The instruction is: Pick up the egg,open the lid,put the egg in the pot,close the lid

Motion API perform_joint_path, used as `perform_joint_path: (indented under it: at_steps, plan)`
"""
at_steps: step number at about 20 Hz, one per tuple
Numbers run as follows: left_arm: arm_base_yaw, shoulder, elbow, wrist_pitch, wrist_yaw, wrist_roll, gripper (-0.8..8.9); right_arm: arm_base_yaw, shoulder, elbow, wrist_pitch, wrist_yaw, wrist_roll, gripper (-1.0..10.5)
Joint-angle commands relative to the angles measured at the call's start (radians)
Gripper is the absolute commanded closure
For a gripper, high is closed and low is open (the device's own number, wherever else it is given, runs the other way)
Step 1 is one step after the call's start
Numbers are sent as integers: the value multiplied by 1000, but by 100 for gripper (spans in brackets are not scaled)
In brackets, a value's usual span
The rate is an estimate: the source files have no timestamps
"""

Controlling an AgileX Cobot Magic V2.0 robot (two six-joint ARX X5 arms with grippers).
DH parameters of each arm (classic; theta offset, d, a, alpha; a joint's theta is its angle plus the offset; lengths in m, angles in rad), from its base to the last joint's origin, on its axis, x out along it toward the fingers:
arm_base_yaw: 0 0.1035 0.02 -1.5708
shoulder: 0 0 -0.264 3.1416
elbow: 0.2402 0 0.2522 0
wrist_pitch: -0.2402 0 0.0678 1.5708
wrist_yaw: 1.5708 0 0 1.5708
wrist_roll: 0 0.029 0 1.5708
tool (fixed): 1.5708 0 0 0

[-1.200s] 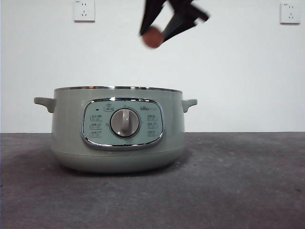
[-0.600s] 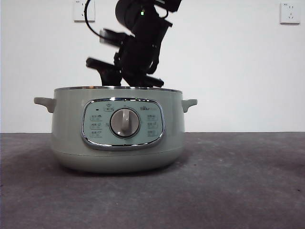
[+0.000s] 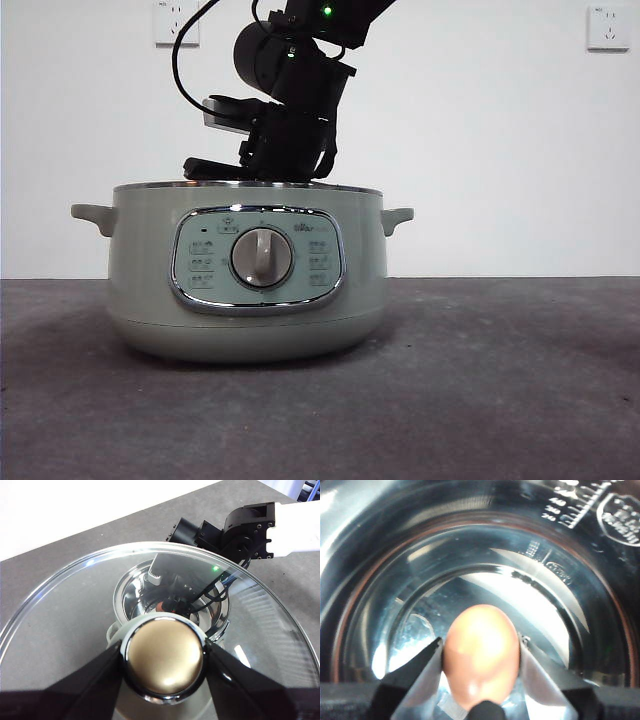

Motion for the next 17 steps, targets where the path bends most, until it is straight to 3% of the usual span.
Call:
perform_joint_path:
  at_steps: [1, 5, 9, 17]
  plan:
    - [3, -11, 18, 42, 9, -1, 821, 8, 28, 5, -19, -1, 4, 604]
    - [3, -11, 18, 38, 9, -1, 821, 12, -5, 61, -63, 2, 5, 593]
    - [3, -11, 18, 38, 9, -1, 821, 9, -84, 232, -217, 77, 5, 595]
    - [2, 24, 18, 83, 50, 0, 821, -9, -427, 285, -453, 87, -28, 599]
